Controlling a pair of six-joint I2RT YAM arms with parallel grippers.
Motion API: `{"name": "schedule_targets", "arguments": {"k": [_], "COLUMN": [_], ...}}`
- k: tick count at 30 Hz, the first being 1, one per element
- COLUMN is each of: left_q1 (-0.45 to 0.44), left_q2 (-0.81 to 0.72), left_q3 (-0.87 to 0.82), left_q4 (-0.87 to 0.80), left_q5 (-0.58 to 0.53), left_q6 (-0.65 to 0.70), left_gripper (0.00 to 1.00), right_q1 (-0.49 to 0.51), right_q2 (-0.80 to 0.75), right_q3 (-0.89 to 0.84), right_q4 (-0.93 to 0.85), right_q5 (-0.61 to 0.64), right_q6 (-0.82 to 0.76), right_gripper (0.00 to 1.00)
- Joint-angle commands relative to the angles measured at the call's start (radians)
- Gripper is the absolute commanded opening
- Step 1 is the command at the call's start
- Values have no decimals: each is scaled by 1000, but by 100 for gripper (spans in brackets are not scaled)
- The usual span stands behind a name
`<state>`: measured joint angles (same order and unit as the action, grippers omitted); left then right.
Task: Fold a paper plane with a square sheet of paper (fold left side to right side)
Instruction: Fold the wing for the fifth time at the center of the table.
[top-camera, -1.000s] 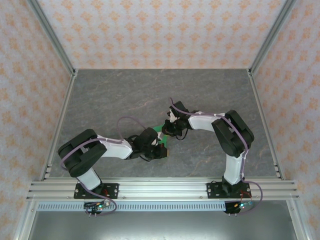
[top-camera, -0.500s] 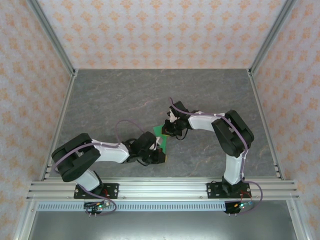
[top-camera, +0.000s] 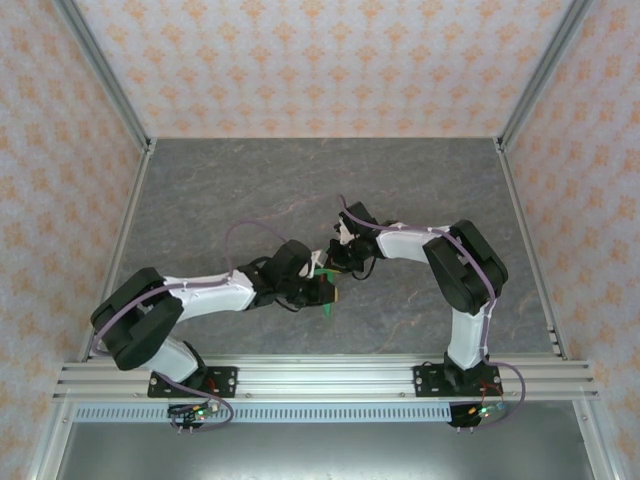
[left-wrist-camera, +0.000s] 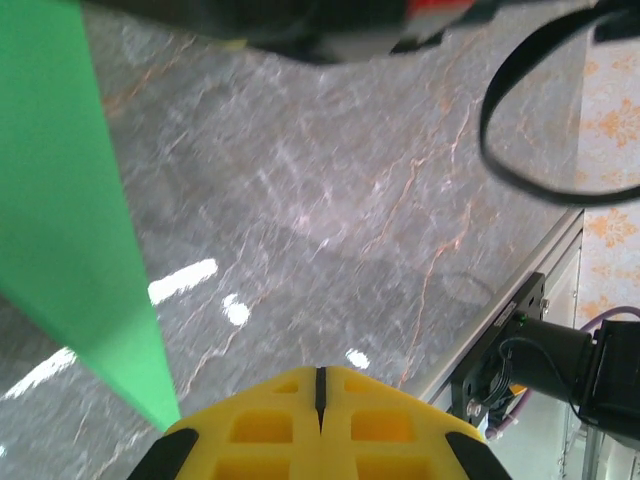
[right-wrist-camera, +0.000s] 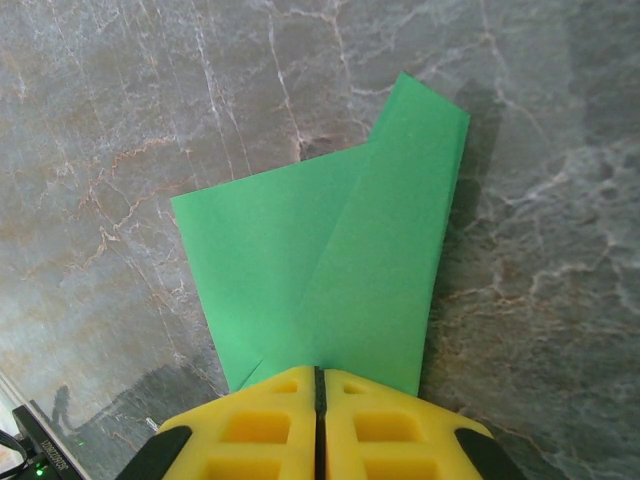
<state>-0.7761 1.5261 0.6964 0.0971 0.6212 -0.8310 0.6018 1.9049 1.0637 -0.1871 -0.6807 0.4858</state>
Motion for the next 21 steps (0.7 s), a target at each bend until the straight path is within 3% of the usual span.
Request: {"name": "schedule_targets", "arguments": {"k": [1,10,14,21], "left_q1": [3,2,-32,-54], "left_q2": [55,143,157,134], "left_q3": [38,4,4,-77], "left_q4": [-55,-22,-81,1], "left_q5": [5,-9,-27,-41], "left_q6": [61,53,76,13], "left_gripper": [0,0,0,0], "right_q1": [0,0,0,0], "right_q2": [69,61,60,56], "right_q3": [-22,-25,-23,-22], "right_q4": [-52,-55,-56,-53], "right_q5": [109,109,110,106], "right_q6": [-20,-21,-22,-20], "right_gripper": [9,9,9,9]}}
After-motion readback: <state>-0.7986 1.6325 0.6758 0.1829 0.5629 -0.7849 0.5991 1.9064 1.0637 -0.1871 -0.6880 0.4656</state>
